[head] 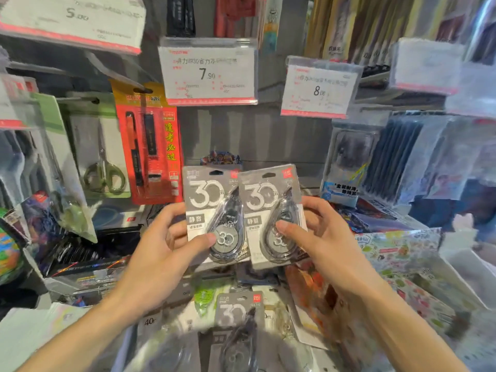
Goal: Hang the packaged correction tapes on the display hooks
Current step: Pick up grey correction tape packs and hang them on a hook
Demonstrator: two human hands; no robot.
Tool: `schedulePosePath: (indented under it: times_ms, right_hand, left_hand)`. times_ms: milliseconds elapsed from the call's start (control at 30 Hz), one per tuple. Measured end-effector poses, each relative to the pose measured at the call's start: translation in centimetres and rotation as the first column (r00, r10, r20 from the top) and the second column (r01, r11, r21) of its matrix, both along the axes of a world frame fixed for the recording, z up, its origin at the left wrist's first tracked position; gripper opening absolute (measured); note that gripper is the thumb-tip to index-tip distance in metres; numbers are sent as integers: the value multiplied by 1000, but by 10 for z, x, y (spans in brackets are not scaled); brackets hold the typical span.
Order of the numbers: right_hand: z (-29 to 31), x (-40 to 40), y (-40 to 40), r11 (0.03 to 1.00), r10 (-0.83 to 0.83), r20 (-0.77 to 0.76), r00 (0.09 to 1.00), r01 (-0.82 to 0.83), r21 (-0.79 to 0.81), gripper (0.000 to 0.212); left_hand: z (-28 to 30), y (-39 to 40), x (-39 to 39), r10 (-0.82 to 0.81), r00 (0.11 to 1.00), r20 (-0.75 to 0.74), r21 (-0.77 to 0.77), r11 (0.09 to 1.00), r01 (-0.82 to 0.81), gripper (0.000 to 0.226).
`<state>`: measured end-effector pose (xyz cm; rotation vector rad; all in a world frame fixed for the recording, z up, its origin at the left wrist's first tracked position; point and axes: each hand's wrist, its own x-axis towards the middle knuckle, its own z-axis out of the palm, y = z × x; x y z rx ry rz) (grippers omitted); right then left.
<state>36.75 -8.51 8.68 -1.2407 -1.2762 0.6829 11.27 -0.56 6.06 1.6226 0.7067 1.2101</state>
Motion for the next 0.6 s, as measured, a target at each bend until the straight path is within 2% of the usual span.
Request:
schedulePosePath:
  times_ms: [300,433,600]
  right_hand:
    - [25,104,-41,984,77,5,997,-76,161,41]
    - [32,149,-61,973,80,39,996,-86,215,51]
    - [41,183,-74,964,129,58,990,-139,228,41]
  left_hand:
    - [38,-56,93,83,996,28,152,985,-86,43]
    - [51,-85,137,155,987,-33,208,967,-145,51]
    - [75,-106,158,294,947,-133,291,925,-246,42]
